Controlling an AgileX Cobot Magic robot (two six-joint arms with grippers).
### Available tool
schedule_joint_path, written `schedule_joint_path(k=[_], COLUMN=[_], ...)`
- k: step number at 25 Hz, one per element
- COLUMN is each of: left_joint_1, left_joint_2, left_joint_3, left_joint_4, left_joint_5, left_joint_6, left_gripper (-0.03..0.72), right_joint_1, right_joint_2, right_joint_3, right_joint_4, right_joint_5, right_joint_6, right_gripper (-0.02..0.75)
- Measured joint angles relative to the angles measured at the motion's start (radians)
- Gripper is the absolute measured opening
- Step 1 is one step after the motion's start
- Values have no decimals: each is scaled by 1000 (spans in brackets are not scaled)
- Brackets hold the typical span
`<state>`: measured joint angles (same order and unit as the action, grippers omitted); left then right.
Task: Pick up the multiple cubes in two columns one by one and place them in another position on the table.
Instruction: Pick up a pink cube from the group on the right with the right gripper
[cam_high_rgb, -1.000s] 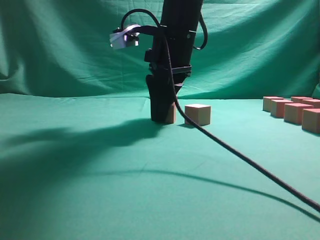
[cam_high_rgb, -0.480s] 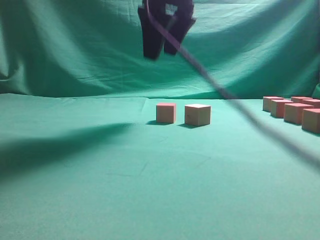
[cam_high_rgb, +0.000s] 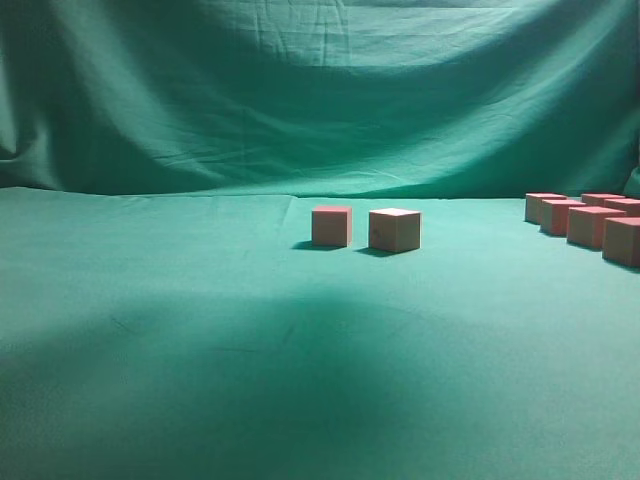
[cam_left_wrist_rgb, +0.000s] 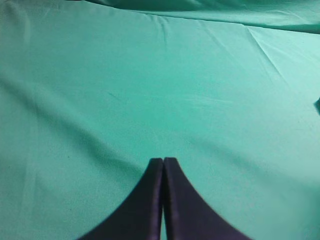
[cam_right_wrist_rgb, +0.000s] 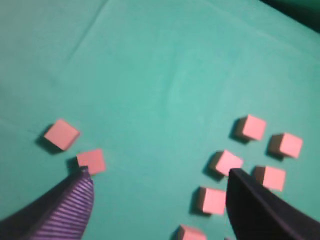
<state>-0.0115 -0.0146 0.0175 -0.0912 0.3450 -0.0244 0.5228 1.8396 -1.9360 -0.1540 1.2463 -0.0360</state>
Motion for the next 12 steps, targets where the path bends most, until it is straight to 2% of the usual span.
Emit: schedule_joint_path(k=[4,8,9,11,12], left_joint_1=[0,0,0,0,0], left_joint_2=[0,0,0,0,0], left_joint_3=[0,0,0,0,0], left_joint_4=[0,0,0,0,0], left_joint_5=[0,0,0,0,0], left_joint_6=[0,0,0,0,0], left_gripper=[0,0,0,0,0], right_joint_1=[-140,-241,-254,-271,-276], right_joint_2=[-137,-185,-186,-186,-186], right_joint_3=[208,427,481,576,623], right_joint_4=[98,158,163,165,165], right_joint_5=[2,2,-2,-15,-44], right_joint_6=[53,65,65,65,65], right_gripper=[559,559,510,503,461])
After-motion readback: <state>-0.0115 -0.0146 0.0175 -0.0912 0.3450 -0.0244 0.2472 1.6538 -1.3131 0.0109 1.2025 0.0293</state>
